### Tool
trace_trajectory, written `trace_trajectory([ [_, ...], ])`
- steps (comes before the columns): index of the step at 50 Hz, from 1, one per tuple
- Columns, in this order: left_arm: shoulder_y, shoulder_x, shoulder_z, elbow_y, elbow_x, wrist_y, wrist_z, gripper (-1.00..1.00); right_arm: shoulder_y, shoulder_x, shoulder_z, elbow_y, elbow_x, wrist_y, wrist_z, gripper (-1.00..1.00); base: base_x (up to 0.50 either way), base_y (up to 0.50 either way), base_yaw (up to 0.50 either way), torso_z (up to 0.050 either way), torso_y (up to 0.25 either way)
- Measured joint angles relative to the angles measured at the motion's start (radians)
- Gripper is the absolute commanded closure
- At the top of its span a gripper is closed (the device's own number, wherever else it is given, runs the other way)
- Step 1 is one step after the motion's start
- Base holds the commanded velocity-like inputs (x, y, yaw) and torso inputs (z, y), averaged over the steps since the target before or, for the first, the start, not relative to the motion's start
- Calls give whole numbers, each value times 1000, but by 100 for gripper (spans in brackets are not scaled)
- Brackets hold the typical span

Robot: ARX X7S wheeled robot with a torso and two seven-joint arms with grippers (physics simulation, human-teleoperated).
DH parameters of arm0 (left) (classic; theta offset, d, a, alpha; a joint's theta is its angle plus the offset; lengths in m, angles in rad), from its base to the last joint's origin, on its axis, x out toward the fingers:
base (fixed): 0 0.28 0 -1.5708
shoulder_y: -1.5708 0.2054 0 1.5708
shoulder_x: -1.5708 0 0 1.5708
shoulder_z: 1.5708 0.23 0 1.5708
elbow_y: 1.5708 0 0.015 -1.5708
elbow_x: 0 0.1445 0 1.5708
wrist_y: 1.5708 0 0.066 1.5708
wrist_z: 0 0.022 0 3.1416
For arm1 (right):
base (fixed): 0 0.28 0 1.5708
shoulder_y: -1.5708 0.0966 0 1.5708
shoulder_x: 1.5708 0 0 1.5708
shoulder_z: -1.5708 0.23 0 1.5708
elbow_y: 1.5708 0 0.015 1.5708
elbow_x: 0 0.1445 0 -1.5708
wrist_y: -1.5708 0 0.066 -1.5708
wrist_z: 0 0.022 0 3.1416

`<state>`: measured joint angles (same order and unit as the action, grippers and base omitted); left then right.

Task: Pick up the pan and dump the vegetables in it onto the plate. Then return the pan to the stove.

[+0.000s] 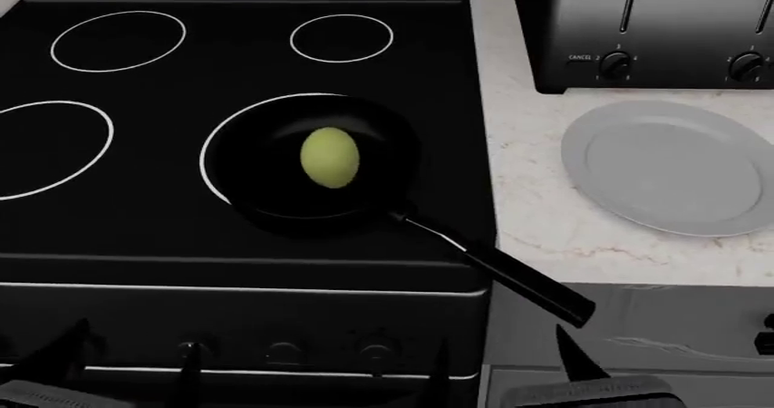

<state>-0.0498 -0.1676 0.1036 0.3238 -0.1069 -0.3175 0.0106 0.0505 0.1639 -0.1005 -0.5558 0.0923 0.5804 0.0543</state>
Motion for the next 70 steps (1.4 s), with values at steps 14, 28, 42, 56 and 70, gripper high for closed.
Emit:
trace_trajectory([
  [14,-22,-32,-4,78,-42,-101,16,-100,129,50,13,-200,47,316,-14,-100,0,0,0,45,110],
  [28,-39,-49,-2,104,-63,-147,19,-100,384,98,22,-315,86,647,-28,-100,0,0,0,45,110],
  [42,-52,-58,0,118,-77,-172,13,-100,567,160,-4,-314,96,810,-35,-100,30,0,0,35,91],
  [56,-59,-58,-4,125,-87,-179,-2,-100,594,193,-26,-294,101,819,-39,-100,453,0,0,0,0],
  [70,-57,-56,-6,130,-100,-179,-14,-100,566,219,-47,-229,168,857,-121,-100,0,0,0,0,0],
])
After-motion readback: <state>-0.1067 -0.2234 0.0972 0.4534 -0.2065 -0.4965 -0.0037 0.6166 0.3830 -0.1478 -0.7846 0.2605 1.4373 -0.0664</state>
